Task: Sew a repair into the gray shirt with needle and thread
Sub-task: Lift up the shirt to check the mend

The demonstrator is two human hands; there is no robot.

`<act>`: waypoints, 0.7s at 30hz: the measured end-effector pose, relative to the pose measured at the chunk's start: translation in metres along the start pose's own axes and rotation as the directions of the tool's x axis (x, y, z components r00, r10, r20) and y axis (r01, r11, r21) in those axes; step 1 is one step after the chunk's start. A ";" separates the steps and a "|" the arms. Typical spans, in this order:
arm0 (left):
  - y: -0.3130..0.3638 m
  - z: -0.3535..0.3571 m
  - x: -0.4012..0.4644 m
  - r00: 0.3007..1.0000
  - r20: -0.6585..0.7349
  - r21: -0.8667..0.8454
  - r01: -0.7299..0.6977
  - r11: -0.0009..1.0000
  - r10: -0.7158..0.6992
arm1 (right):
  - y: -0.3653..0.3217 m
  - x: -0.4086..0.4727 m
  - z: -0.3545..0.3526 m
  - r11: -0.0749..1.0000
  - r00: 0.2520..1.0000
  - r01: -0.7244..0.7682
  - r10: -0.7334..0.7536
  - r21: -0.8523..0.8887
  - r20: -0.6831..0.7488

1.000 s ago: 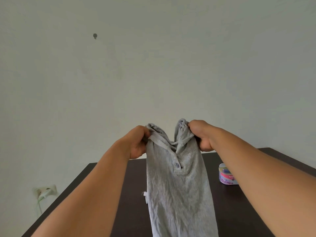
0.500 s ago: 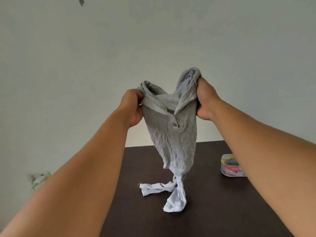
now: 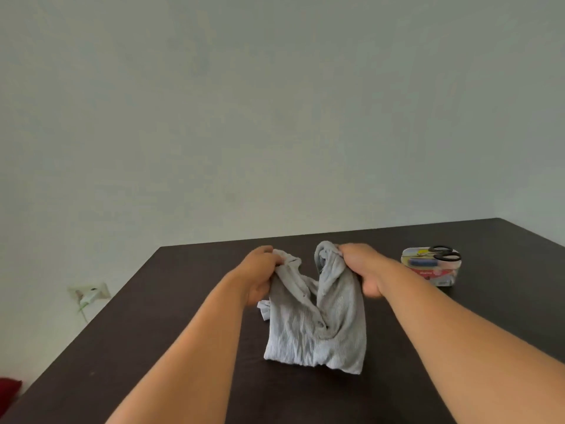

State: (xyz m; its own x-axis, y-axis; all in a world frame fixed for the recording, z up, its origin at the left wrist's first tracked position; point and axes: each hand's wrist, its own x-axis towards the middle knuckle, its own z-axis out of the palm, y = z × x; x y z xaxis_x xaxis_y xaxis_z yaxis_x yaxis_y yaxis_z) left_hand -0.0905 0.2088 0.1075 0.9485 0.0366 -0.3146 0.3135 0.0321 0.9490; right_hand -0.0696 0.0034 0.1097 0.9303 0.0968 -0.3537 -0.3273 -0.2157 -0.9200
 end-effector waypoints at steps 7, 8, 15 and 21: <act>-0.045 -0.018 0.001 0.994 0.014 0.576 -0.099 0.811 0.111 | 0.014 0.007 0.013 0.707 0.979 0.064 -0.180 -0.705 -0.092; -0.049 -0.018 0.002 0.989 -0.031 0.697 -0.083 0.713 0.146 | 0.016 0.005 0.017 0.669 0.974 0.042 -0.193 -0.742 -0.120; -0.097 0.011 -0.011 0.959 -0.072 0.881 -0.068 0.468 0.273 | 0.064 -0.018 0.066 0.550 0.899 0.295 -0.436 -0.781 0.033; -0.127 0.010 -0.018 0.917 -0.050 0.961 -0.063 0.268 0.395 | 0.109 -0.023 0.077 0.422 0.879 0.225 -0.477 -0.878 -0.004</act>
State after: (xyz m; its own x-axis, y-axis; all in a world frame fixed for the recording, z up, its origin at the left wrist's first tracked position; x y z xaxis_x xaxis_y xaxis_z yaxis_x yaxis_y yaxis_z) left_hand -0.1469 0.1937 -0.0073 0.9918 0.0958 0.0849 0.0671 -0.9538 0.2929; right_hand -0.1399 0.0528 0.0046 0.9744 0.1837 0.1292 0.2163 -0.9226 -0.3195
